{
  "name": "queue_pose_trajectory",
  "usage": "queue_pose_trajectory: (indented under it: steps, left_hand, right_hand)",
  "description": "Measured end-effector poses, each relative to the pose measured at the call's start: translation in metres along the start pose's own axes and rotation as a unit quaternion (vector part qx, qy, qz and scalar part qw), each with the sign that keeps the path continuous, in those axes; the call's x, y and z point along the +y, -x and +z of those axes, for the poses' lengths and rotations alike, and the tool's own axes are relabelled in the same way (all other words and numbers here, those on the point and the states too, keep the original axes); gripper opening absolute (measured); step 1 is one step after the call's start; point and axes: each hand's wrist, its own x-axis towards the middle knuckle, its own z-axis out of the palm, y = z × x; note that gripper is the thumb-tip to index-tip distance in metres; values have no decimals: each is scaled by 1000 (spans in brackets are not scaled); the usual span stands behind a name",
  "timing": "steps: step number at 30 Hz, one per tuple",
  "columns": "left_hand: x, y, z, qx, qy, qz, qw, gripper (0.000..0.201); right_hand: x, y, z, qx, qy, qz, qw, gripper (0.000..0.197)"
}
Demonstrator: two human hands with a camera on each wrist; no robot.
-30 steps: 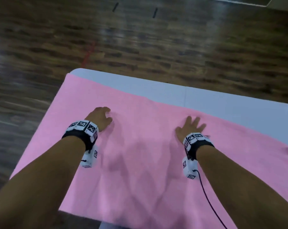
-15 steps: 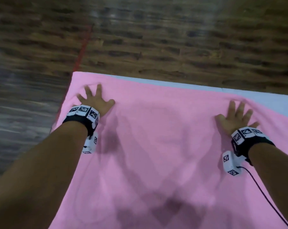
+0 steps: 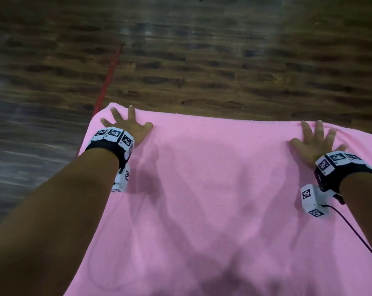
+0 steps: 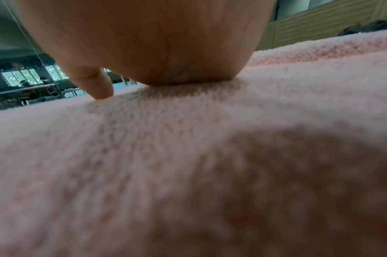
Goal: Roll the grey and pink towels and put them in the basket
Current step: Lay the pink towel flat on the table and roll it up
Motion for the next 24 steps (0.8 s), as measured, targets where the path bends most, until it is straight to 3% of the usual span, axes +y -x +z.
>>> queue_pose_trajectory:
  steps: [4,9,11,13,16,19,24]
  left_hand:
    - [-11,16,-1,-6,-14,9,1000,85]
    - [-11,53,6,-9,4,-18,1000,82]
    - [4,71,4,-18,9,-42,999,81]
    - [32,94,4,-20,-18,-34,999,76]
    - [97,138,18,-2,-59,63,996,67]
    - [181,188,43,23,-67,188,980,64]
    - [328,260,87,14,-56,330,942,65]
  right_hand:
    - [19,21,-6,0,1,-70,998,71]
    - [57,71,0,48,-120,-156,979,55]
    - [80,84,-2,93,-148,-166,971,47]
    - [111,92,-8,141,-137,-130,972,45]
    - [172,98,-18,159,-143,-6,977,51]
    - [235,89,-28,131,-140,78,978,59]
    - [305,59,-31,22,-94,58,994,61]
